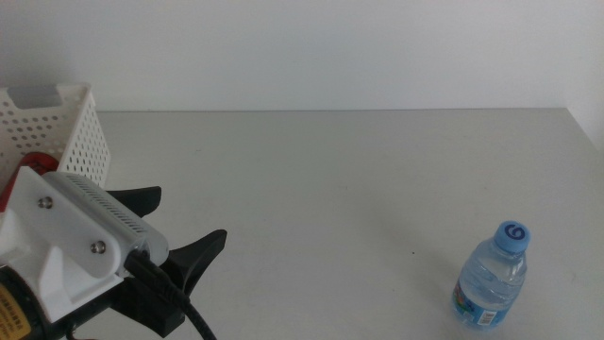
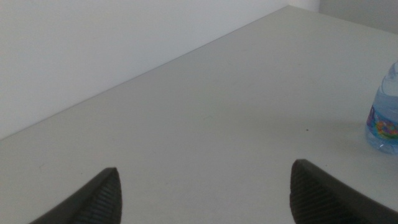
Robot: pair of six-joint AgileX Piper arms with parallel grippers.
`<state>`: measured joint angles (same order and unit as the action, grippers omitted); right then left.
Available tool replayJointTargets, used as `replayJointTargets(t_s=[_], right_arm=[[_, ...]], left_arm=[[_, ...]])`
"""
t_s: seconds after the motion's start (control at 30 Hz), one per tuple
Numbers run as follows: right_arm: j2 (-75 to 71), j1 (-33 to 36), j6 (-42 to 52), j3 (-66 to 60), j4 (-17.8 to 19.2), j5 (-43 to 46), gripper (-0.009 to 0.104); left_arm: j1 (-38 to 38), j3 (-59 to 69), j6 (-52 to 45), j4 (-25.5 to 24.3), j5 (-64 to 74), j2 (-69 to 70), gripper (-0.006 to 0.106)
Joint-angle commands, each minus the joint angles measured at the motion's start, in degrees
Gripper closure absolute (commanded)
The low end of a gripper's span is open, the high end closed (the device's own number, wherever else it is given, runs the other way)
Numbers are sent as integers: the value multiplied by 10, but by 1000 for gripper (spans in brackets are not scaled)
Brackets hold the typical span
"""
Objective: Use arms to grab the bottles and put them into the dustbin to the left of the table.
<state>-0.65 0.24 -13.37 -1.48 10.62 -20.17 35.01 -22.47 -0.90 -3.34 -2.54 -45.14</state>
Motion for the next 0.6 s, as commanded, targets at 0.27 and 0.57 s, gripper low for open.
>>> replayJointTargets(t_s=[0.27, 0.57], right_arm=[[235, 67, 2, 4, 11, 333, 28], [380, 116, -20, 4, 23, 528, 28]], left_arm=[[1, -16, 9, 0, -41, 1, 8], [1, -16, 9, 0, -42, 0, 8]])
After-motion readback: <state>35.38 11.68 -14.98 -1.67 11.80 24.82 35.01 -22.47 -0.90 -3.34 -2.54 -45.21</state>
